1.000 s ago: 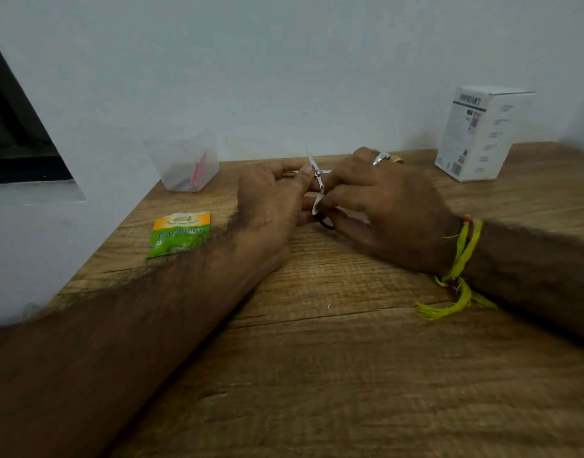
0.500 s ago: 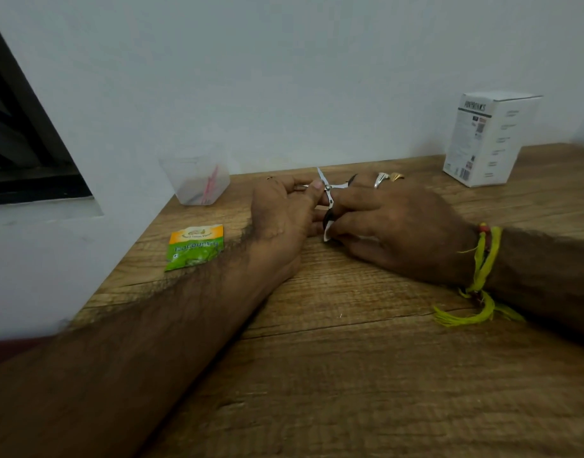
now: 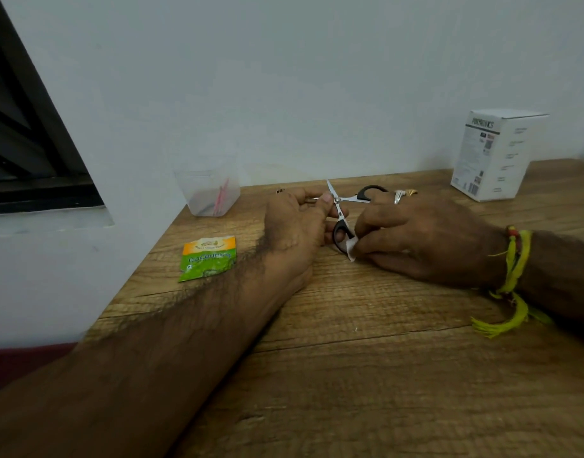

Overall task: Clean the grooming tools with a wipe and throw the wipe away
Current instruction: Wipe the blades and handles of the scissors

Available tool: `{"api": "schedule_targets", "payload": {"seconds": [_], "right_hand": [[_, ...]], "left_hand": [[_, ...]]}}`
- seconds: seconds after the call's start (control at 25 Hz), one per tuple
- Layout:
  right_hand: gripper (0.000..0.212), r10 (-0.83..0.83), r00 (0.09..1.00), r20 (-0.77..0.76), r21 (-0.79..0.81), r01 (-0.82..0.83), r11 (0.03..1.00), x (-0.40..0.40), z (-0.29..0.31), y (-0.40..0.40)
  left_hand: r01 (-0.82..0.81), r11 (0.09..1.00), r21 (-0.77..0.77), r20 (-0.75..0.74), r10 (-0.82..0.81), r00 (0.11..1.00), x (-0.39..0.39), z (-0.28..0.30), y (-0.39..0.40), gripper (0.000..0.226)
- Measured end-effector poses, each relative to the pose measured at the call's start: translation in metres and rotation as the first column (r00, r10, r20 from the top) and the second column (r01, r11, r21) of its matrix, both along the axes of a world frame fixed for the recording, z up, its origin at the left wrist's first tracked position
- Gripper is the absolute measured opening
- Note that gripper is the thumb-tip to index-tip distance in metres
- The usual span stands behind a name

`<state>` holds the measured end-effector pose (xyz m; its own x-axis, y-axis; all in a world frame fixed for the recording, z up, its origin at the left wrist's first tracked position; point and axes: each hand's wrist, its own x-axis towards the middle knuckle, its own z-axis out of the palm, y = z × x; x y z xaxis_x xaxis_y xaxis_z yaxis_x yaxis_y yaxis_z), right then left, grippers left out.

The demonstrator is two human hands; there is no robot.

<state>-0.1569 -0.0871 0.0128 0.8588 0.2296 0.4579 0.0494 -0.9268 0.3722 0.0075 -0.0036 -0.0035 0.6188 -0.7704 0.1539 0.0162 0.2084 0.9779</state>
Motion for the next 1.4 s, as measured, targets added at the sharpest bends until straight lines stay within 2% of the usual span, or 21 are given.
{"api": "schedule_targets", "payload": {"seconds": [0.4, 0.52, 0.68, 1.0, 1.16, 1.4], "right_hand": [[0.011, -0.024, 0.994, 0.105, -0.035, 0.027, 0.999, 0.002, -0.002, -0.003], [0.021, -0.02, 0.991, 0.136, -0.031, 0.024, 0.999, 0.001, -0.004, -0.005], [0.009, -0.075, 0.983, 0.166, -0.014, 0.078, 0.997, 0.006, -0.006, -0.007], [0.011, -0.069, 0.982, 0.177, 0.002, 0.07, 0.998, 0.009, -0.01, -0.006], [0.01, -0.096, 0.967, 0.236, 0.011, 0.096, 0.995, 0.011, -0.01, -0.007], [0.009, -0.13, 0.974, 0.185, 0.082, 0.117, 0.99, 0.013, -0.006, 0.008]], "left_hand": [[-0.009, 1.0, -0.007, 0.019, 0.009, 1.0, 0.001, -0.001, 0.0, 0.012], [-0.006, 1.0, -0.001, 0.019, 0.006, 1.0, 0.0, -0.002, 0.0, 0.013], [-0.003, 1.0, -0.007, 0.038, 0.003, 0.999, 0.001, -0.002, 0.0, 0.009], [0.003, 1.0, -0.015, 0.041, -0.002, 0.999, -0.002, -0.001, 0.0, 0.01], [0.0, 1.0, -0.005, 0.065, 0.0, 0.998, 0.0, -0.002, 0.001, 0.008], [-0.027, 1.0, -0.004, 0.055, 0.027, 0.998, 0.0, -0.002, 0.001, 0.01]]}}
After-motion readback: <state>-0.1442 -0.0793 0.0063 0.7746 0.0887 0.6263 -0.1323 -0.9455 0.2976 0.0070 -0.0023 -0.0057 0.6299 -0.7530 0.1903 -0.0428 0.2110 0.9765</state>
